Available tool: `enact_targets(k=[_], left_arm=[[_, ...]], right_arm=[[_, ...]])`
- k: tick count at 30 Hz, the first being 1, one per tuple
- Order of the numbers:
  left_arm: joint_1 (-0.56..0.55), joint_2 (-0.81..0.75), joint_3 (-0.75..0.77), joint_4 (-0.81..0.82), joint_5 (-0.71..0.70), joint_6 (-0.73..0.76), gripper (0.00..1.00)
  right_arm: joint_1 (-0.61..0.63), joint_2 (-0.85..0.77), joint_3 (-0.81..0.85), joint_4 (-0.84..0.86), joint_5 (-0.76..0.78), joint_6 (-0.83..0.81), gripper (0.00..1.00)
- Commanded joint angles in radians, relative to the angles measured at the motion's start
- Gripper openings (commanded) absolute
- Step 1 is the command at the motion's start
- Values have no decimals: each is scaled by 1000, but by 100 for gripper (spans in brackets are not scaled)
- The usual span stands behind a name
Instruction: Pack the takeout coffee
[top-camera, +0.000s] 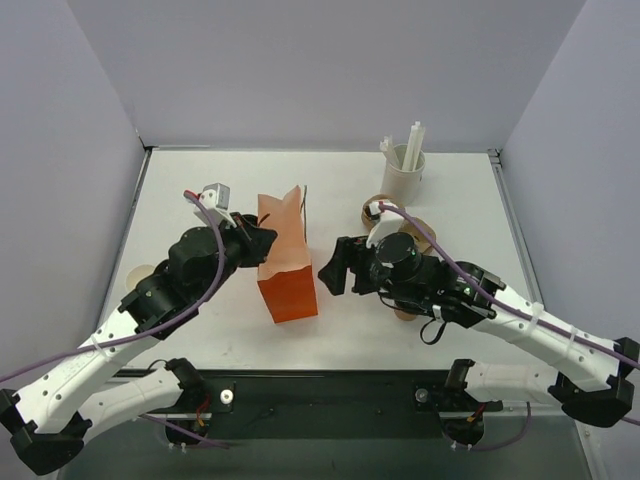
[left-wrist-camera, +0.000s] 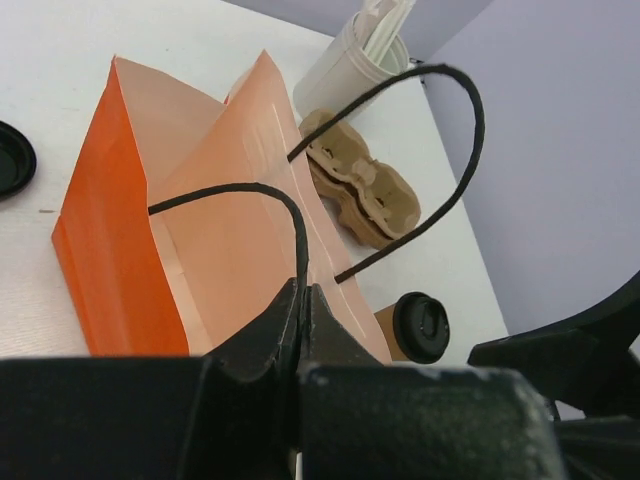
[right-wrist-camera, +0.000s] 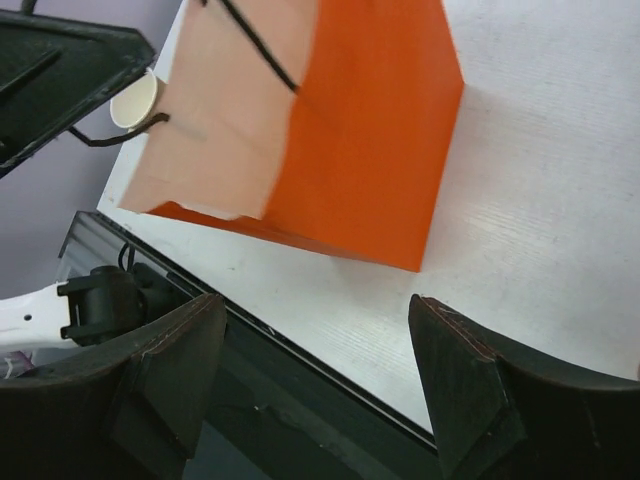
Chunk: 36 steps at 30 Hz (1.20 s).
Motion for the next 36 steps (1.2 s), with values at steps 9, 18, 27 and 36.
enact_targets(k=[9,18,27,36], left_arm=[[-36,-75,-25,106,-44,-48,0],[-40,-137,-40,20,-49,-63,0],[-39,-188,171,-291,-104,153,57],[-28,74,477,-490,-124,498,77]], right_arm=[[104,245,193,4,346,9,72],[98,346,234,9,400,-119,32],[59,314,210,49,181,-474,0],[29,268,177,23,-58,-693,0]])
